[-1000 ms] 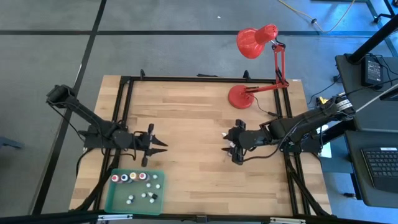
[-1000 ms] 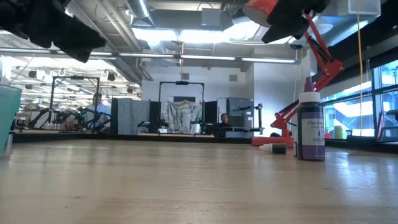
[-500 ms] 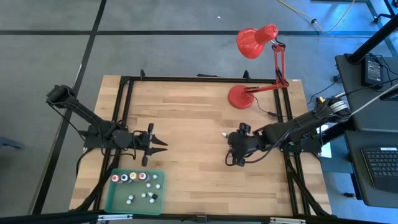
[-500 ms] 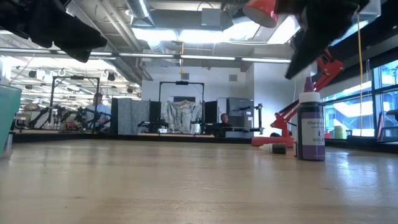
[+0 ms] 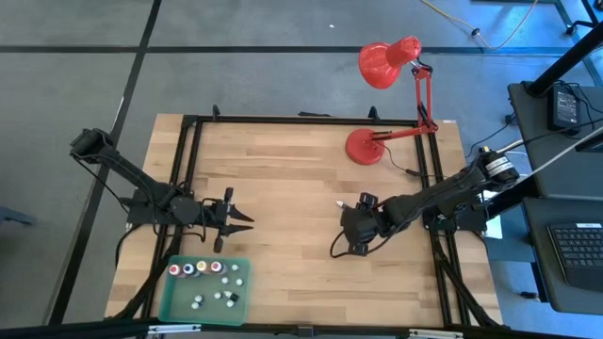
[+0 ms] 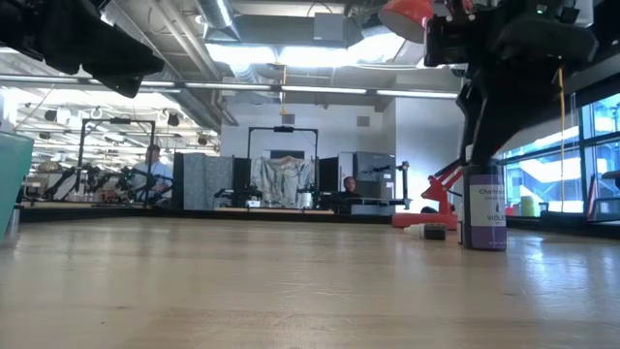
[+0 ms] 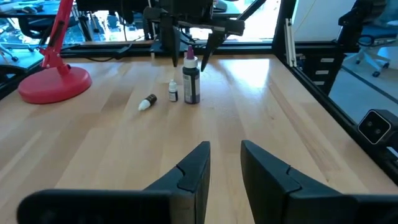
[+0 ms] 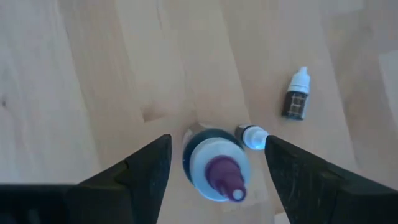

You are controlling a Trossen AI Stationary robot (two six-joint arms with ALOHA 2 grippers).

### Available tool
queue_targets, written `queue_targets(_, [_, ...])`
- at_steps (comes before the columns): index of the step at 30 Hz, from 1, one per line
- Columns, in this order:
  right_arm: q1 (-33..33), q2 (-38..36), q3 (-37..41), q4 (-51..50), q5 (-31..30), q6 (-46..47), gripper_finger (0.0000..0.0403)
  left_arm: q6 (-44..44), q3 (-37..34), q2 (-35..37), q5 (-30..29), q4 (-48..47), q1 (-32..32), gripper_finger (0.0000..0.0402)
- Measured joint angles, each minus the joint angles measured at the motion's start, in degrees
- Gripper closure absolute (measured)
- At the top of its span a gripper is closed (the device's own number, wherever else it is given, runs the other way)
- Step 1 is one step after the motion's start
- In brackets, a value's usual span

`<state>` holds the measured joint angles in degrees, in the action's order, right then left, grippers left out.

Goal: Pick & Place food coloring
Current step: Put the violet food coloring into the blue bin

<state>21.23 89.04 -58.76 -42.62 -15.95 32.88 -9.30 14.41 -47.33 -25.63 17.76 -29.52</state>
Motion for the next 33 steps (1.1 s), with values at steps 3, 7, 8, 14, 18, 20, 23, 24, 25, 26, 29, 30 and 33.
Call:
queue_targets(3, [0.0, 0.2, 0.0, -0.1, 0.7, 0.5, 0.0144, 0.0, 0.0, 0.0, 0.0, 0.0, 0.0, 0.0317])
queue_targets(7, [0.0, 0.2, 0.0, -0.2, 1.0, 1.4, 0.0145, 0.0, 0.0, 0.0, 0.0, 0.0, 0.0, 0.0319])
queue_targets(8, [0.0, 0.2, 0.0, -0.2, 1.0, 1.4, 0.0146, 0.0, 0.0, 0.0, 0.0, 0.0, 0.0, 0.0319])
queue_targets(14, [0.0, 0.2, 0.0, -1.9, 1.1, 2.8, 0.0193, 0.0, 0.0, 0.0, 0.0, 0.0, 0.0, 0.0317])
queue_targets(18, [0.0, 0.1, 0.0, -2.6, 1.1, 2.9, 0.0254, 0.0, 0.0, 0.0, 0.0, 0.0, 0.0, 0.0316])
queue_targets(20, [0.0, 0.0, -0.3, -2.4, 1.1, 2.8, 0.0282, 0.0, 0.0, 0.0, 0.0, 0.0, 0.0, 0.0317])
queue_targets(23, [0.0, 0.2, -0.8, -2.8, 1.2, 2.5, 0.0282, 0.0, 0.0, 0.0, 0.0, -0.1, 0.0, 0.0319])
queue_targets(24, [0.0, 0.2, -1.2, -2.8, 1.2, 2.4, 0.0282, 0.0, 0.0, 0.0, 0.0, -0.1, 0.0, 0.0319])
queue_targets(25, [0.0, 0.2, -1.6, -2.9, 1.2, 2.3, 0.0282, 0.0, 0.0, 0.0, 0.0, -0.1, 0.0, 0.032])
queue_targets(26, [0.0, 0.2, -2.2, -2.8, 1.2, 1.8, 0.0282, 0.0, 0.0, 0.0, 0.0, -0.1, 0.0, 0.0319])
queue_targets(29, [-0.2, 0.2, -5.0, -2.9, 1.1, 0.8, 0.0282, 0.0, 0.0, 0.0, 0.0, -0.1, 0.0, 0.0318])
queue_targets(30, [-0.5, 0.2, -6.5, -3.0, 1.1, -0.3, 0.0282, 0.0, 0.0, 0.0, 0.0, -0.1, 0.0, 0.0317])
queue_targets(33, [-1.6, 0.2, -12.0, -2.6, 0.0, -3.5, 0.0282, 0.0, 0.0, 0.0, 0.0, -0.1, 0.0, 0.0316])
